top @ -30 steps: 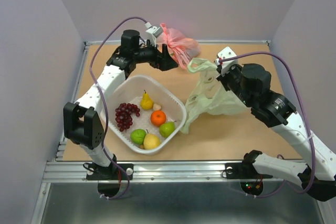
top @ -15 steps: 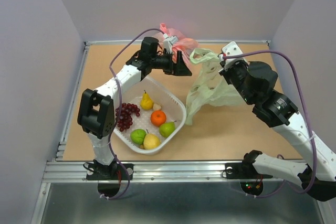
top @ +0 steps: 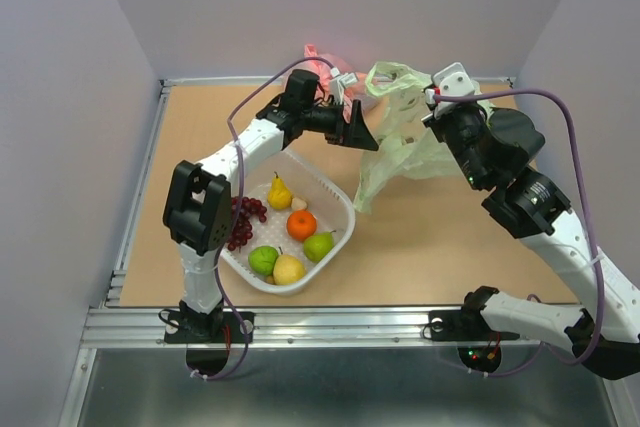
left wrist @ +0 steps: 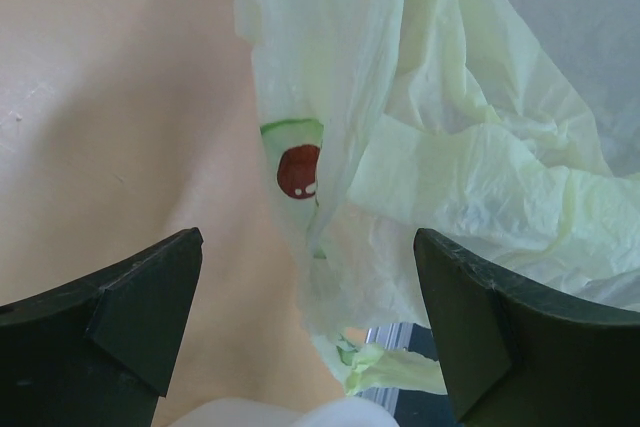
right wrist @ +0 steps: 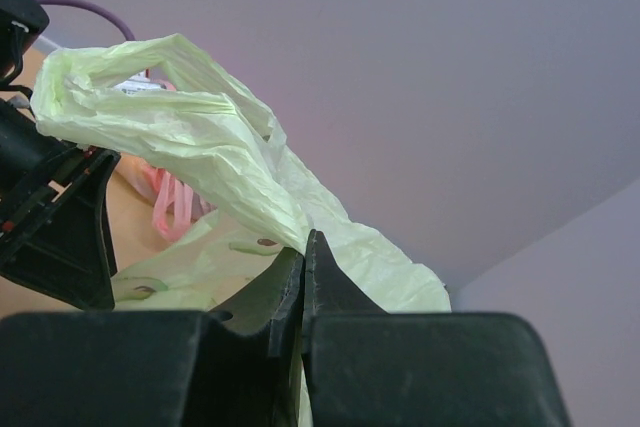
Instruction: Place the fake fruits into the plastic bag and tie a complex knot
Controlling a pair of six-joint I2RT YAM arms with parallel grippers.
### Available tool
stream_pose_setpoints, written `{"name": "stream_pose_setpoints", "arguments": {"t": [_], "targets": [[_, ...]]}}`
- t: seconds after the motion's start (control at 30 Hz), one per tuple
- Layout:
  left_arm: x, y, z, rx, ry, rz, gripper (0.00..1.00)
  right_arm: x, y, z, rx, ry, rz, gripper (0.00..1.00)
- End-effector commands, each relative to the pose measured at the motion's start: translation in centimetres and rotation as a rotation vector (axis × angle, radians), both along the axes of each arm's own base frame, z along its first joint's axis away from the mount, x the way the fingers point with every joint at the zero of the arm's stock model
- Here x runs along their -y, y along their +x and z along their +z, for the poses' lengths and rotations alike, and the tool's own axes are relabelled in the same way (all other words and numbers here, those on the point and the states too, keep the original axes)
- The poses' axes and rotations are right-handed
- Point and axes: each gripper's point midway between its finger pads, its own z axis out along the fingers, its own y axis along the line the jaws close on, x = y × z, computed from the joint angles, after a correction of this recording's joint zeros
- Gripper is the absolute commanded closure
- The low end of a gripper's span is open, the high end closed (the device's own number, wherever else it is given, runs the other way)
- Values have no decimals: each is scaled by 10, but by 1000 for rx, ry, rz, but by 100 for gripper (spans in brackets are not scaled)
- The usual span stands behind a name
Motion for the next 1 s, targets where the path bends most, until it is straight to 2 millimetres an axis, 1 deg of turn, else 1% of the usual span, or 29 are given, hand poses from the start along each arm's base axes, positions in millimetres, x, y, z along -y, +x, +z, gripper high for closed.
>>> {"name": "stream_pose_setpoints", "arguments": {"t": [0.0, 0.1, 0.13, 0.17, 0.23, 0.27, 0.3, 0.33, 0.4, 0.47, 0.5, 0.53, 0.57, 0.63, 0.67, 0.7, 0.73, 0.77, 0.8, 0.83, 0.9, 0.93, 0.97], "targets": [[6, -7, 41, 55, -85, -81, 1, 12, -8, 48, 127, 81, -25, 100], [11, -11, 51, 47, -127, -134, 1, 13, -7, 49, 140, 79, -32, 100], [12, -15, 56, 19, -145, -157, 1, 13, -7, 53, 157, 89, -34, 100], [13, -14, 54, 2, -152, -167, 1, 13, -6, 51, 158, 89, -38, 100], [17, -14, 60, -11, -172, -190, 1, 12, -5, 51, 170, 97, -38, 100], [17, -17, 61, -50, -178, -204, 1, 11, -5, 54, 182, 113, -35, 100], [18, -16, 65, -49, -192, -207, 1, 9, -4, 51, 181, 116, -26, 100], [20, -15, 63, -67, -198, -211, 1, 7, -5, 51, 182, 124, -17, 100], [20, -15, 71, -105, -228, -217, 1, 3, -8, 49, 182, 139, 15, 99], [17, -11, 81, -84, -278, -213, 1, 1, -8, 36, 162, 134, 28, 100], [15, -14, 86, -135, -299, -211, 13, 0, -7, 30, 153, 130, 28, 100], [12, -16, 89, -110, -323, -213, 27, 1, -9, 18, 137, 122, 29, 100], [8, -13, 90, -110, -326, -202, 41, 1, -9, 13, 130, 123, 30, 99], [4, -14, 93, -102, -329, -198, 90, 7, -9, 4, 113, 130, 2, 99], [2, -12, 95, -94, -331, -187, 100, 8, -7, -7, 92, 136, -18, 99], [-3, -14, 105, -67, -340, -180, 100, 17, -4, -14, 74, 145, -75, 98], [-5, -16, 109, -57, -343, -181, 100, 20, -3, -21, 55, 176, -102, 96], [-7, -19, 113, -49, -345, -188, 100, 23, -2, -36, 29, 178, -128, 95], [-9, -21, 116, -42, -346, -191, 100, 26, -1, -44, 15, 191, -145, 93], [-13, -26, 120, -37, -338, -192, 100, 29, -1, -52, 0, 203, -162, 87], [-15, -25, 115, -23, -298, -171, 100, 32, -2, -72, -36, 248, -185, 83], [-18, -30, 99, -103, -226, -145, 100, 33, -2, -81, -50, 258, -197, 81], [-20, -22, 95, -30, -193, -118, 100, 33, -2, -86, -64, 293, -201, 77]]}}
